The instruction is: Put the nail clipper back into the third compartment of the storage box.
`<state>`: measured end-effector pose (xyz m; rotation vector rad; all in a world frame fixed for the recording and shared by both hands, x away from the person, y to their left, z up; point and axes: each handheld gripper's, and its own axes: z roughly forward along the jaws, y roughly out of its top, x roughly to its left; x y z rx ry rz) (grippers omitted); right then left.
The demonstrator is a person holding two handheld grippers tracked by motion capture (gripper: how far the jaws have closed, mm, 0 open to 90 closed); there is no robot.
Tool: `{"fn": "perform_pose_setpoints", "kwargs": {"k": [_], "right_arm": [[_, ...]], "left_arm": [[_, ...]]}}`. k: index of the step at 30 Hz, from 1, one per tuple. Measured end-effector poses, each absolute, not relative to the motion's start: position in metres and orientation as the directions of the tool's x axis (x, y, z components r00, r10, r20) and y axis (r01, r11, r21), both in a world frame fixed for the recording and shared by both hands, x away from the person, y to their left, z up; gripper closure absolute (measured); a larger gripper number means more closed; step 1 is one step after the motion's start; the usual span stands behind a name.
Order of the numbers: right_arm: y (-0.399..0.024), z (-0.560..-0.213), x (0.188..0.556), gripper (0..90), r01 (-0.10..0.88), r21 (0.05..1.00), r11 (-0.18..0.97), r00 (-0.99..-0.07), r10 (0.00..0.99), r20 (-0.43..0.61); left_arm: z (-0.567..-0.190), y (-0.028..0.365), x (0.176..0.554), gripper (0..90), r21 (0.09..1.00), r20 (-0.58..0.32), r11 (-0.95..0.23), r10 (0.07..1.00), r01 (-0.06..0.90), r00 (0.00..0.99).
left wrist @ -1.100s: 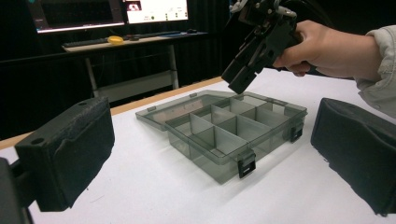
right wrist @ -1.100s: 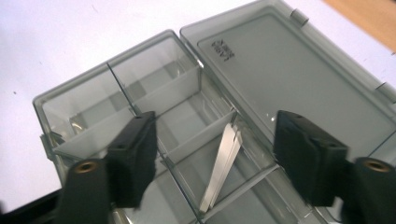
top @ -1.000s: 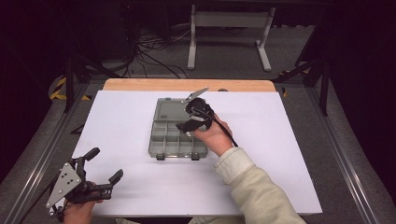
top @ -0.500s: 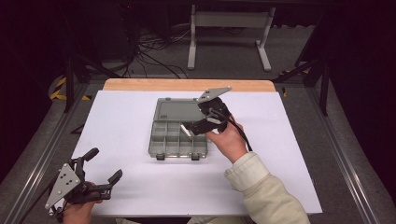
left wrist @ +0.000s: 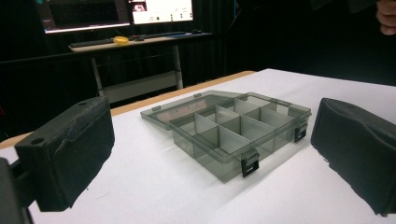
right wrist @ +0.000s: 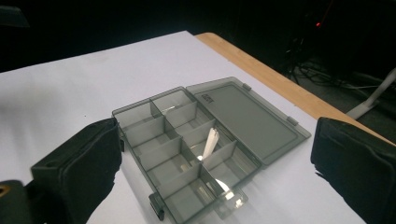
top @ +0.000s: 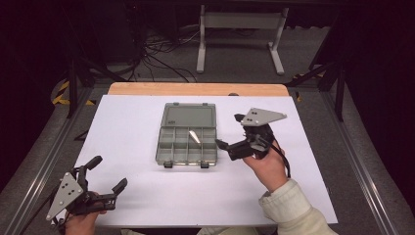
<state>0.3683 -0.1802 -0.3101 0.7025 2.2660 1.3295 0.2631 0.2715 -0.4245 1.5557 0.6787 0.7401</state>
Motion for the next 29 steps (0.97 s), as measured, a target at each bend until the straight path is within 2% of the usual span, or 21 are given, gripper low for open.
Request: {"fn": "perform_pose_setpoints", "kwargs": {"k": [5,8,11,16,26,29], "right_arm": [[-0.204,-0.316,0.352,0.4,0.188,0.912,0.363,-0.765,0.637,-0.096],[-0.225,-0.326,0.339,0.4,0.203,0.926,0.317,-0.756,0.652,-0.058],[-0.243,-0.339,0.327,0.4,0.165,0.941,0.297,-0.736,0.671,-0.083],[-0.271,-0.368,0.309,0.0,0.127,0.966,0.226,-0.720,0.691,-0.068],[-0.296,-0.415,0.290,0.0,0.115,0.971,0.211,-0.660,0.747,-0.084],[-0.297,-0.418,0.293,0.0,0.132,0.964,0.230,-0.658,0.748,-0.088]], "left_arm": [[-0.425,0.270,0.263,0.5,0.994,0.077,-0.108,0.774,0.010,0.628],[-0.424,0.270,0.263,0.5,0.994,0.079,-0.109,0.775,0.010,0.628],[-0.424,0.270,0.263,0.5,0.994,0.078,-0.108,0.775,0.010,0.627],[-0.424,0.270,0.263,0.5,0.994,0.081,-0.108,0.777,0.005,0.624],[-0.423,0.269,0.267,0.5,0.995,0.078,-0.100,0.776,0.000,0.627],[-0.423,0.267,0.267,0.5,0.995,0.080,-0.102,0.772,-0.002,0.631]]}}
